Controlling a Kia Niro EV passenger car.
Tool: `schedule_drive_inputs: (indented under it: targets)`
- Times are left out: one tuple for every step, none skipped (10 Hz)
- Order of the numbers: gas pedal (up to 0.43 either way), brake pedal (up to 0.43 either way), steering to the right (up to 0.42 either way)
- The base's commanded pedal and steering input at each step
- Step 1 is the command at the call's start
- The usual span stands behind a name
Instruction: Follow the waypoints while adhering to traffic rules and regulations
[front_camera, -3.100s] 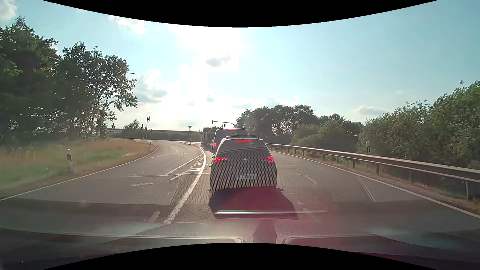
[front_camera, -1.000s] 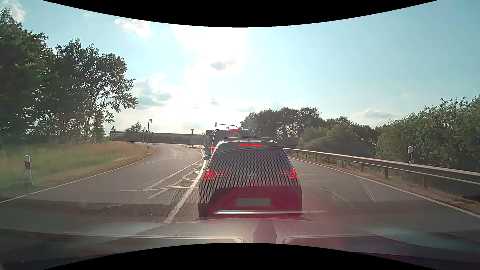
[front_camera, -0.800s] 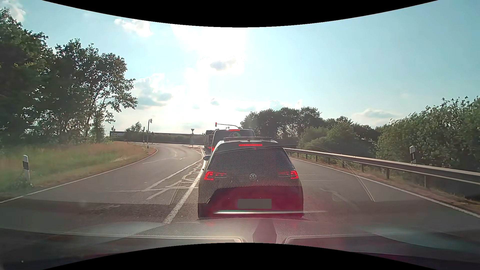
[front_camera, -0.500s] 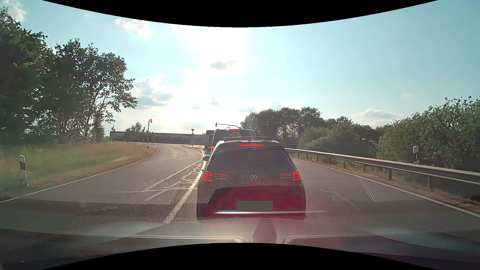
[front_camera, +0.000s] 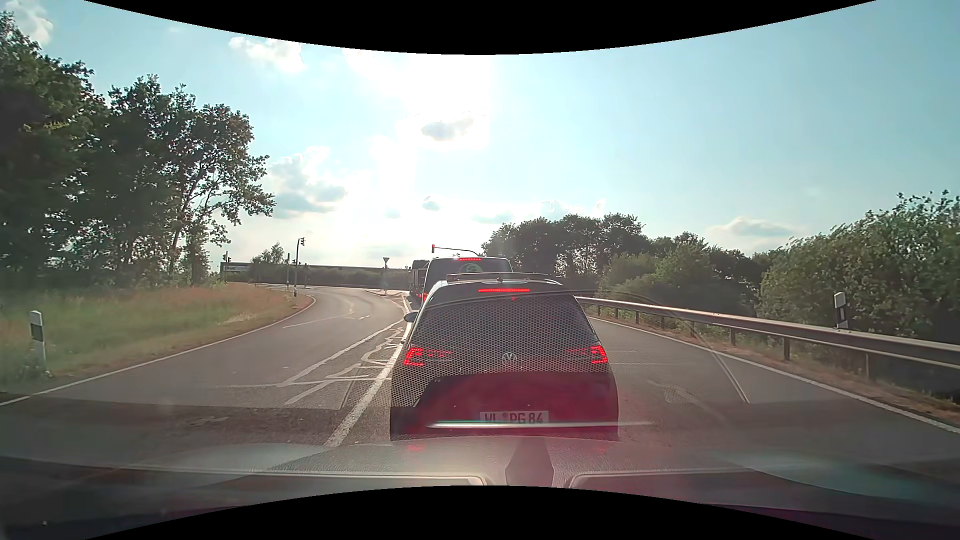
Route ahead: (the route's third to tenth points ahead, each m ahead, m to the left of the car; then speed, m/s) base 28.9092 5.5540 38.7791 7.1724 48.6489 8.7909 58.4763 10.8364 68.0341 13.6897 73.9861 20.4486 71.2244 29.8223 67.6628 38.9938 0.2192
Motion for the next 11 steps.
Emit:
schedule_drive_inputs:
  targets:
    - [0.000, 0.189, -0.041]
    - [0.000, 0.189, -0.042]
    - [0.000, 0.195, -0.041]
    - [0.000, 0.201, -0.041]
    - [0.000, 0.201, -0.042]
    - [0.000, 0.226, -0.041]
    - [0.000, 0.244, -0.041]
    - [0.000, 0.256, -0.042]
    - [0.000, 0.256, -0.042]
    - [0.000, 0.256, -0.041]
    - [0.000, 0.256, -0.040]
